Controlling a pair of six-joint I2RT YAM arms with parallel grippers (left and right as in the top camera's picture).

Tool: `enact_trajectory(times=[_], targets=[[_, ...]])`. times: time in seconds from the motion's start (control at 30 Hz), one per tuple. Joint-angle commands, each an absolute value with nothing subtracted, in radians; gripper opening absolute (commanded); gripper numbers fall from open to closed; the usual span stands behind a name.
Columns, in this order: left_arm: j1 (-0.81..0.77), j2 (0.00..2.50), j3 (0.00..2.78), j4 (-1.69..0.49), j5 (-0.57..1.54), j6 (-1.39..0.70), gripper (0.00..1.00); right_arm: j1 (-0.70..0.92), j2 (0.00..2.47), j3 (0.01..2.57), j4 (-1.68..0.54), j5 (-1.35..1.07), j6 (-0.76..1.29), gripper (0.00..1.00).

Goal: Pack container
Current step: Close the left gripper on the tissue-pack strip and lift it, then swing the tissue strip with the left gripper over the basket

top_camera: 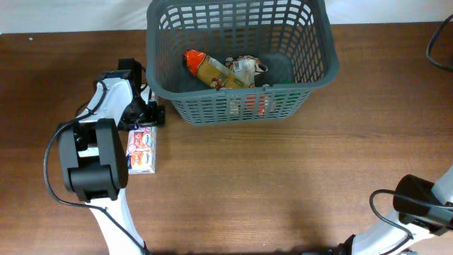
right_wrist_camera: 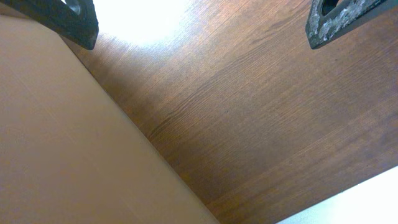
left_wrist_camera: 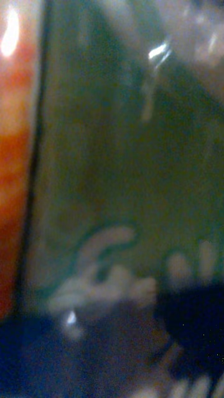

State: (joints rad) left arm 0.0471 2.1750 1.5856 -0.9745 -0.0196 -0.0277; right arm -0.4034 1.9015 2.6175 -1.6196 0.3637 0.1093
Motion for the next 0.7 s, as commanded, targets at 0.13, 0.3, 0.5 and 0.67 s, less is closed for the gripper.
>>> enact_trajectory(times=[0.13, 0.3, 0.5, 0.67], targets=[[0.055, 2.194, 1.553, -0.961, 0.006, -0.012, 0.16, -0.406, 1.905, 2.614, -1.617, 0.358, 0.125, 0.99], [0.055, 2.193, 1.553, -0.960, -0.057, -0.089, 0.02, -0.406, 1.905, 2.614, -1.617, 0.358, 0.125, 0.99], [0.073, 2.193, 1.613, -1.034, -0.109, -0.168, 0.02, -0.406, 1.905, 2.614, -1.617, 0.358, 0.125, 0.99], [0.147, 2.186, 1.751, -1.159, -0.147, -0.195, 0.02, -0.406, 1.905, 2.614, -1.617, 0.358, 0.125, 0.99]])
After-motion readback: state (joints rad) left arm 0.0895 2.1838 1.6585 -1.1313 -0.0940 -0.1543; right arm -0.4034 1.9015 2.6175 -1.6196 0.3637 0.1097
